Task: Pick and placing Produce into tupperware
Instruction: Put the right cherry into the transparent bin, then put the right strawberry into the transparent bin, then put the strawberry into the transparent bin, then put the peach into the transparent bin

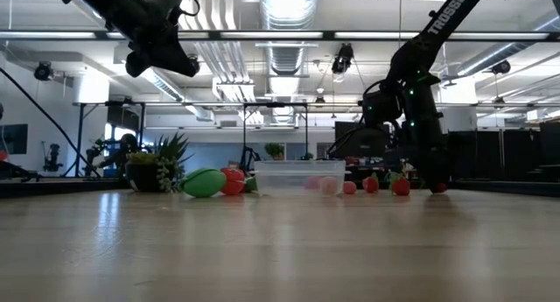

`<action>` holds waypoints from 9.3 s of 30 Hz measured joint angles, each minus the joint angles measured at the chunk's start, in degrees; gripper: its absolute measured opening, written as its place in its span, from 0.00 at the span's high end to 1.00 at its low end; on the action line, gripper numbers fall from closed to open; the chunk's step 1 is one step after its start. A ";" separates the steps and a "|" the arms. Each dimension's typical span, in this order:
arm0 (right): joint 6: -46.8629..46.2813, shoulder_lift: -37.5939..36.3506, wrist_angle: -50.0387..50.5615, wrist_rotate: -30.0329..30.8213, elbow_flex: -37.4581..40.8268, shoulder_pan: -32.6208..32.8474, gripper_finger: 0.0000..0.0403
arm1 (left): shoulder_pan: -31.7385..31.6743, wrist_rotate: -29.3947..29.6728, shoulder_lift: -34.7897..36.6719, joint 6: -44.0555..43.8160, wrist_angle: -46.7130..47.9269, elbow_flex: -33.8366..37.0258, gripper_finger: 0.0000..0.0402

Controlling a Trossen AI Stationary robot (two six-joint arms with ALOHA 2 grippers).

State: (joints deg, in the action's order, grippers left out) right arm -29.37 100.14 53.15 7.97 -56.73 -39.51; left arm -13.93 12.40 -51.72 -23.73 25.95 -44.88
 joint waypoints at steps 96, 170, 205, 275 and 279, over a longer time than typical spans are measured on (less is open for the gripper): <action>-9.00 1.09 -3.14 -13.33 -20.64 12.94 0.64 | -0.37 0.93 0.00 0.13 0.07 -0.02 1.00; 1.41 22.75 10.77 -10.52 -34.49 -2.23 0.52 | -0.37 1.40 0.00 0.13 0.38 0.04 1.00; 0.71 17.42 1.12 -11.47 -39.34 13.47 0.49 | -0.37 1.23 0.00 0.09 0.03 0.04 1.00; 51.24 10.80 -11.64 -5.40 -18.14 12.13 0.50 | -0.35 2.01 0.00 -1.46 0.25 0.04 1.00; 51.26 10.80 -11.77 -5.40 -18.12 12.13 0.56 | -0.36 2.01 0.00 -1.44 0.37 0.04 1.00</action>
State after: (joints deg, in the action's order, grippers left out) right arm 21.89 110.93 41.39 2.57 -74.85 -27.38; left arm -14.29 14.41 -51.72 -25.17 26.32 -44.84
